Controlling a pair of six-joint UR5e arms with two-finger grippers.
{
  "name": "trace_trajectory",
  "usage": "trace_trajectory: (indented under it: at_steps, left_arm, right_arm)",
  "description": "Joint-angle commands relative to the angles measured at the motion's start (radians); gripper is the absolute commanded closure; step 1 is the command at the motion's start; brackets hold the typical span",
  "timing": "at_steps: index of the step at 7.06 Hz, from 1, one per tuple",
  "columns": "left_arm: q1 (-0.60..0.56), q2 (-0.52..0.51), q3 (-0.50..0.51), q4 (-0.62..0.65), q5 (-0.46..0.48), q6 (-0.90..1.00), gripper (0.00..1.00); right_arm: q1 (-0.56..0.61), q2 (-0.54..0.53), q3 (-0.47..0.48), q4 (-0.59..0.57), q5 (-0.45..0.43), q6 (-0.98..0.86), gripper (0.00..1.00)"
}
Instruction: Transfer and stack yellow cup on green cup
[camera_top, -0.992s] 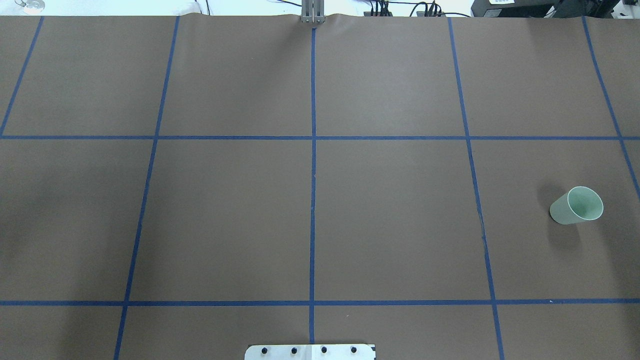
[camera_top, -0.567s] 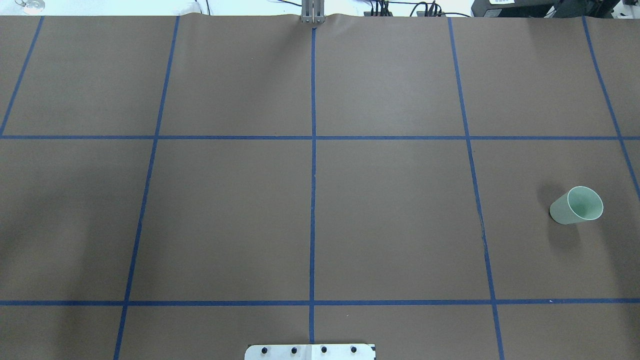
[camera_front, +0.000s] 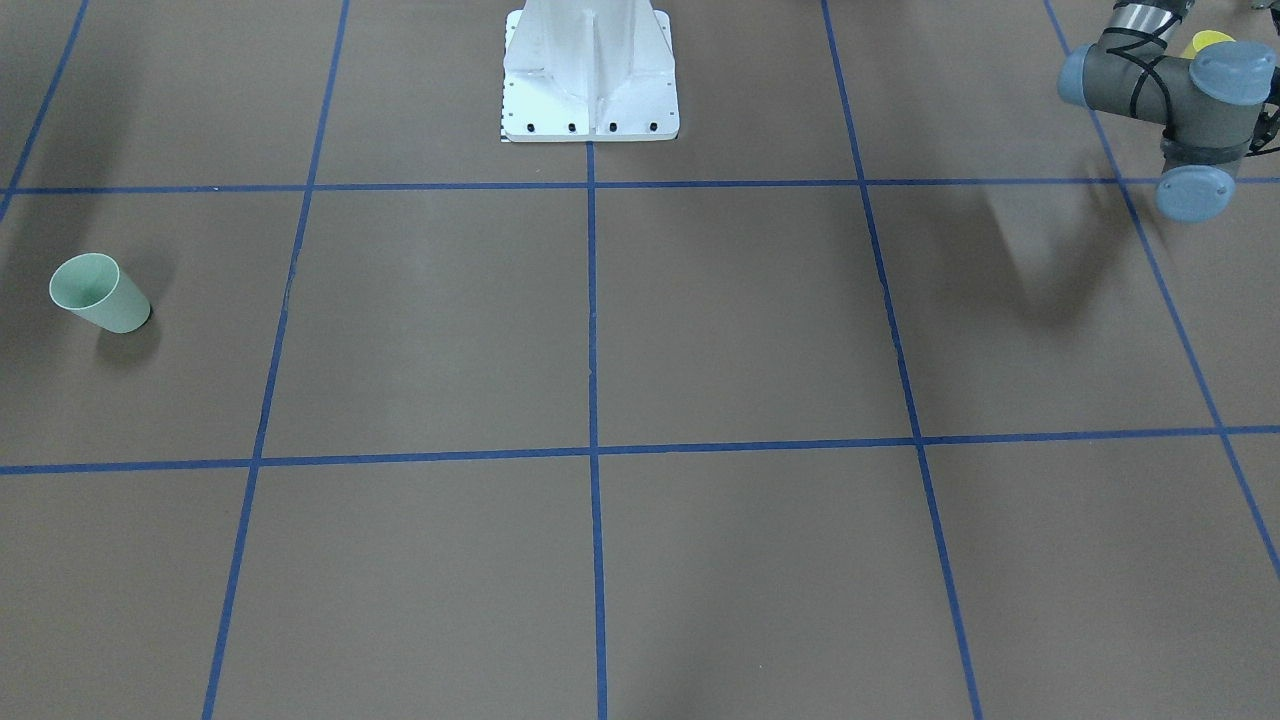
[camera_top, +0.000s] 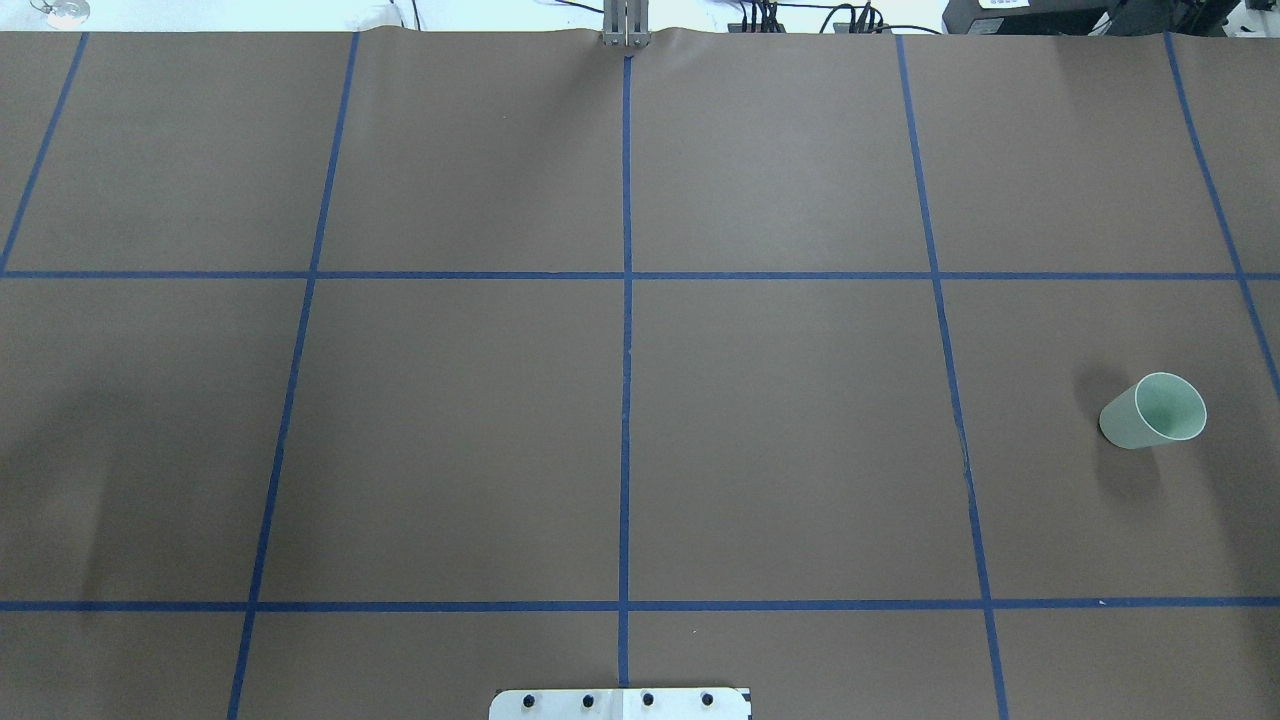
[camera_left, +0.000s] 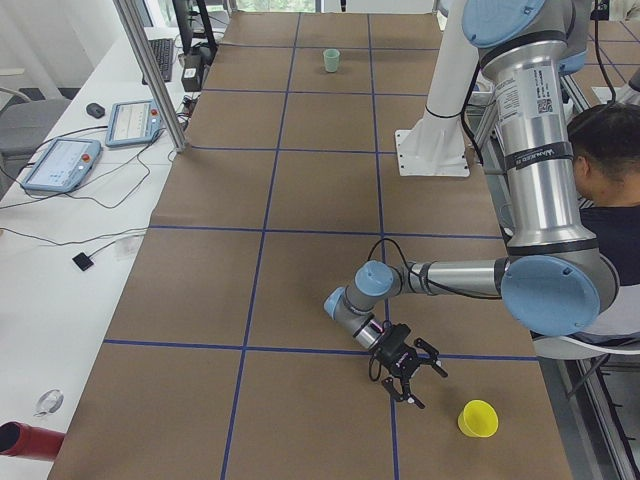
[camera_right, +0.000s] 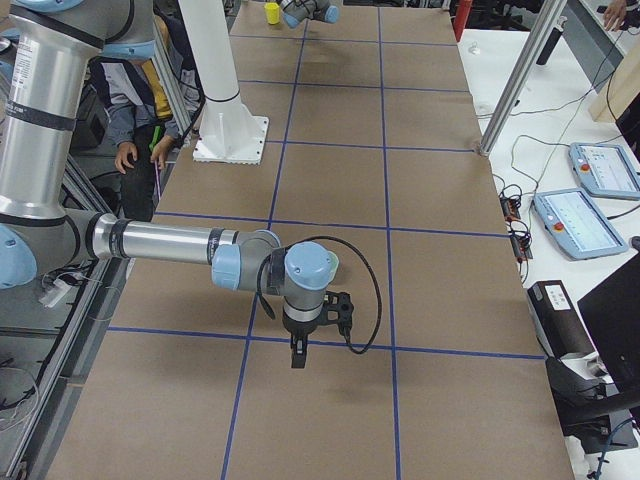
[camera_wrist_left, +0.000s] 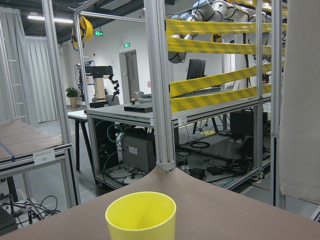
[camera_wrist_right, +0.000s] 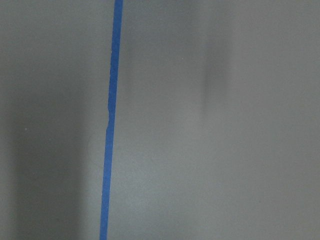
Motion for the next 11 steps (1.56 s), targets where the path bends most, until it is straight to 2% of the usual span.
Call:
trace_trajectory:
  at_steps: [1,4,8,11]
  left_arm:
    - [0.005,0.011,0.052,-0.068,-0.072,-0.002,0.0]
    - [0.013,0.016,0.089,-0.071,-0.178,-0.001,0.0]
    - [0.016,0.031,0.221,-0.166,-0.221,-0.004,0.0]
    - [0.023,0.031,0.234,-0.163,-0.311,-0.001,0.0]
  right_arm:
    - [0.0,-0.001,-0.001,0.035,0.001,-0.001,0.0]
    - [0.0,-0.001,-0.001,0.037,0.003,-0.003,0.0]
    - [-0.003,0.0,0.0,0.043,0.003,-0.003,0.0]
    - [-0.006,0.005,0.0,0.049,0.003,-0.001,0.0]
